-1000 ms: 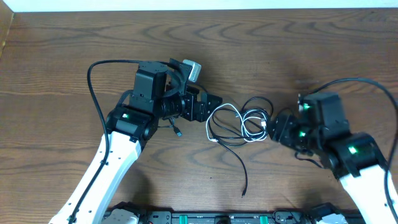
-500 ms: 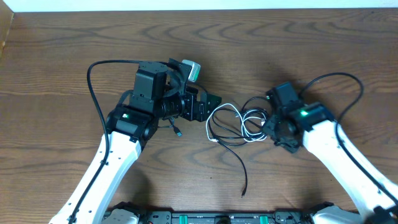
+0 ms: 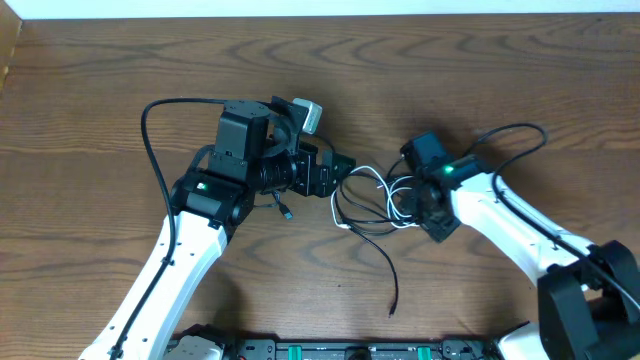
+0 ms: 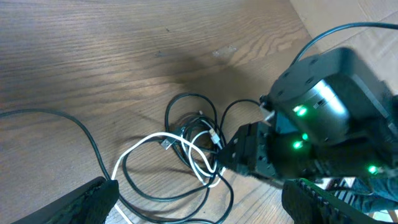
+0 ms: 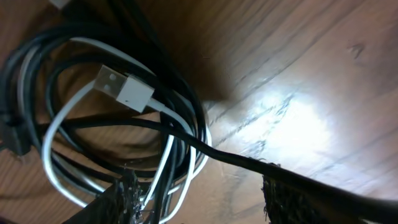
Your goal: Untangle cables
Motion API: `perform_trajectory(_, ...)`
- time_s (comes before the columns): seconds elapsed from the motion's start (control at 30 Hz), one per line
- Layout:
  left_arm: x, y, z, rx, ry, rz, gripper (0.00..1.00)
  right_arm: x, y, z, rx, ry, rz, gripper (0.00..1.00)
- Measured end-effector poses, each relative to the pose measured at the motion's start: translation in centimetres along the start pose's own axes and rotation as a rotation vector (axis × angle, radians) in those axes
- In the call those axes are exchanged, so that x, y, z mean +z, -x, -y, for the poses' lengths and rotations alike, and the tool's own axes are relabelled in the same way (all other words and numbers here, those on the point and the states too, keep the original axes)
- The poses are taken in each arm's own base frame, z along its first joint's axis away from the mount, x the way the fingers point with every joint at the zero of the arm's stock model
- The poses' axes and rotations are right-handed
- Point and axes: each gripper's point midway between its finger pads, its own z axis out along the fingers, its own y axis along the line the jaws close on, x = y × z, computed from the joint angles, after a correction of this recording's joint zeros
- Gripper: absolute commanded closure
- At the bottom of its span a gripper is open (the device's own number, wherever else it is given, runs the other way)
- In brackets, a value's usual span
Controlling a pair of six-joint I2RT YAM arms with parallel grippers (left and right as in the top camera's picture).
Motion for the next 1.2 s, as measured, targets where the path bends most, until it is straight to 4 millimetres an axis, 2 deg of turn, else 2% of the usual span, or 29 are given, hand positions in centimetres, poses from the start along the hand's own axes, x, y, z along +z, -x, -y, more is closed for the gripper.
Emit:
perform_trajectory(0.2, 0.0, 0.0, 0.0, 0.000, 0.000, 0.000, 0.12, 2.3, -1.3, -0.9, 0.079, -0.022, -0.007, 0.41)
perform_trajectory(0.27, 0.0, 0.0, 0.0, 0.000, 0.000, -0.001, 0.12, 3.1, -1.6, -1.1, 0.090, -0.033, -0.010, 0.45)
perform_trajectory(0.33, 0.0, -0.1, 0.0, -0.002, 0.001, -0.003, 0.11, 3.4, -1.8, -1.2, 0.092, -0.041, -0.009, 0.56)
perform_trajectory(0.4, 0.0, -0.2, 0.0, -0.004, 0.002, -0.006, 0.12, 3.5, -1.9, -1.5, 0.097, -0.033, -0.006, 0.82)
perform_trajectory(0.43, 0.0, -0.2, -0.1, -0.006, 0.002, -0.009, 0.12, 3.5, -1.9, -1.8, 0.102, -0.024, -0.004, 0.90)
perform_trajectory(0.5, 0.0, -0.3, -0.1, -0.009, 0.003, -0.013, 0.12, 3.4, -1.8, -2.8, 0.098, 0.012, -0.002, 0.99)
perform_trajectory(0.6, 0.0, -0.4, -0.1, -0.010, 0.004, -0.015, 0.12, 3.3, -1.6, -4.1, 0.047, 0.067, 0.005, 0.99)
perform_trajectory(0.77, -0.2, -0.2, -0.5, -0.018, 0.012, -0.009, 0.12, 2.3, -0.9, -4.2, -0.181, 0.101, 0.024, 0.99)
perform_trajectory(0.87, -0.7, 0.2, -1.5, -0.035, 0.032, 0.009, 0.12, -1.0, -0.1, -5.0, -0.386, 0.195, 0.089, 0.99)
perform_trajectory(0.93, -1.1, 0.6, -2.2, -0.047, 0.046, 0.025, 0.12, -4.5, 0.3, -5.9, -0.551, 0.293, 0.161, 0.99)
perform_trajectory(1.0, -1.6, 1.3, -2.8, -0.051, 0.056, 0.054, 0.12, -8.9, 0.0, -6.4, -0.740, 0.407, 0.246, 0.99)
perform_trajectory(1.03, -1.9, 1.6, -3.0, -0.051, 0.054, 0.069, 0.12, -10.3, -0.1, -6.4, -0.793, 0.440, 0.274, 0.99)
perform_trajectory(1.07, -2.3, 2.0, -2.8, -0.040, 0.034, 0.085, 0.12, -12.5, -0.4, -6.3, -0.885, 0.494, 0.324, 0.99)
perform_trajectory(1.13, -2.8, 2.9, -2.0, 0.004, -0.026, 0.116, 0.12, -14.9, -0.8, -5.9, -0.967, 0.553, 0.381, 0.99)
perform_trajectory(1.2, -3.6, 3.6, -0.1, 0.085, -0.140, 0.144, 0.11, -17.5, -1.1, -5.5, -1.039, 0.616, 0.453, 0.99)
